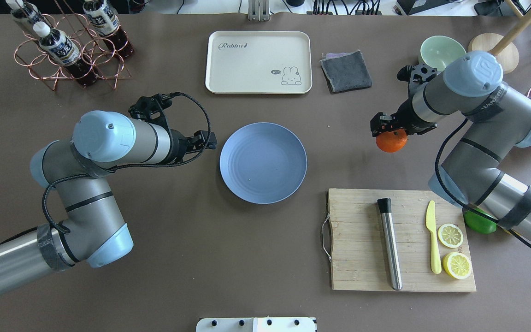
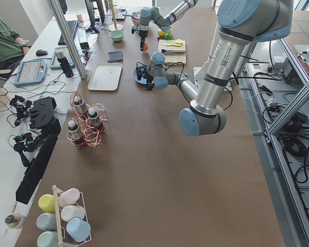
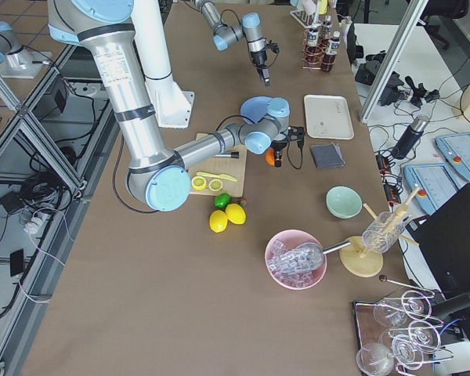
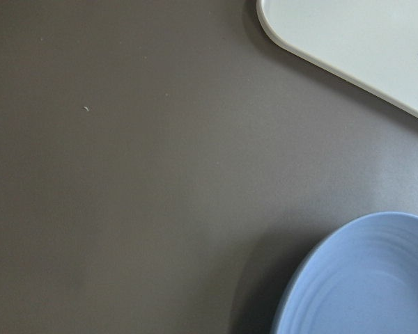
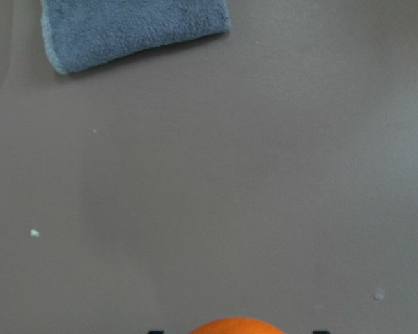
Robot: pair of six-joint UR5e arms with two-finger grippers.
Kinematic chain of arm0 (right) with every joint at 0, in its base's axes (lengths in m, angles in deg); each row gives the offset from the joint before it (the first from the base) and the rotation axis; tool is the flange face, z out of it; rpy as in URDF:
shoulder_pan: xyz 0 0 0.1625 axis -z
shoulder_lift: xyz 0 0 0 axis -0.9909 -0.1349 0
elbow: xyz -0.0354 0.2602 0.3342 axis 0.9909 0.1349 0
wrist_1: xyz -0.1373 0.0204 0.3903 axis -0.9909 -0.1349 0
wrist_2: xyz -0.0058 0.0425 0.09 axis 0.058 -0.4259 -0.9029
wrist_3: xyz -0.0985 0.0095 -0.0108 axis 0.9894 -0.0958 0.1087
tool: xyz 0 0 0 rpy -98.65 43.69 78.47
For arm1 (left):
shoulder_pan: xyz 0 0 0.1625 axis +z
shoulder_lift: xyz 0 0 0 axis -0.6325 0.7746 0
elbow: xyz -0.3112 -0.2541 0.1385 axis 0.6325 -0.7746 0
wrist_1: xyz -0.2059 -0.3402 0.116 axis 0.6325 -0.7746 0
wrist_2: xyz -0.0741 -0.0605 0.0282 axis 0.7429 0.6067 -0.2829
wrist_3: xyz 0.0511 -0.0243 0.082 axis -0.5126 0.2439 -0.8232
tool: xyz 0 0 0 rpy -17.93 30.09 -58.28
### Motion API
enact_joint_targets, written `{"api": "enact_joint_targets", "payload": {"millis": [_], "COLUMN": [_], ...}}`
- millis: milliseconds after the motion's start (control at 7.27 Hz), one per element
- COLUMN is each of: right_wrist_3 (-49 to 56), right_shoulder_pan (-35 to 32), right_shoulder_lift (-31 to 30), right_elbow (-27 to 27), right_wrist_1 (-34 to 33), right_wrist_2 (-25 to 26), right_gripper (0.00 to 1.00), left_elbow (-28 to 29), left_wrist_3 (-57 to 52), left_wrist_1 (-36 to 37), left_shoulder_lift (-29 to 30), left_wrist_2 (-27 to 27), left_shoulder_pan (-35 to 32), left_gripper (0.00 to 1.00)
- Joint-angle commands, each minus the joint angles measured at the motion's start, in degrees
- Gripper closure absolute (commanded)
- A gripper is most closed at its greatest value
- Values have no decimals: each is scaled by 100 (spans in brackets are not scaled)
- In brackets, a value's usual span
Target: Pick orange to plate
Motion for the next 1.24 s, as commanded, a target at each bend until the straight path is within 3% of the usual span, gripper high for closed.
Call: {"api": "enact_joint_targets", "payload": {"millis": [0, 138, 412, 688, 825, 1100], "right_wrist_3": [-11, -298, -608, -950, -1204, -1242], "right_shoulder_pan": [122, 306, 737, 1220, 1457, 1792], "right_shoulder_lift": [510, 653, 1021, 1347, 1583, 2015], "right_elbow": [-191, -208, -200, -191, -156, 10], "right_wrist_1": [-765, -803, -1101, -1313, -1453, -1823], "right_wrist_2": [112, 322, 795, 1271, 1465, 1782], "right_gripper": [100, 100, 100, 100, 100, 100], "left_elbow": [-93, -511, -823, -981, -938, -597], "left_wrist_3": [-1231, -2246, -2923, -5635, -6032, -6053], "left_wrist_1": [180, 182, 147, -202, -179, -214], "left_shoulder_lift": [-218, -681, -1360, -2437, -2644, -2698], "left_wrist_2": [110, 685, 1663, 2132, 2220, 3138], "left_shoulder_pan": [-552, -1086, -2168, -3101, -3531, -4252], "left_gripper": [1, 1, 1, 1, 2, 1]}}
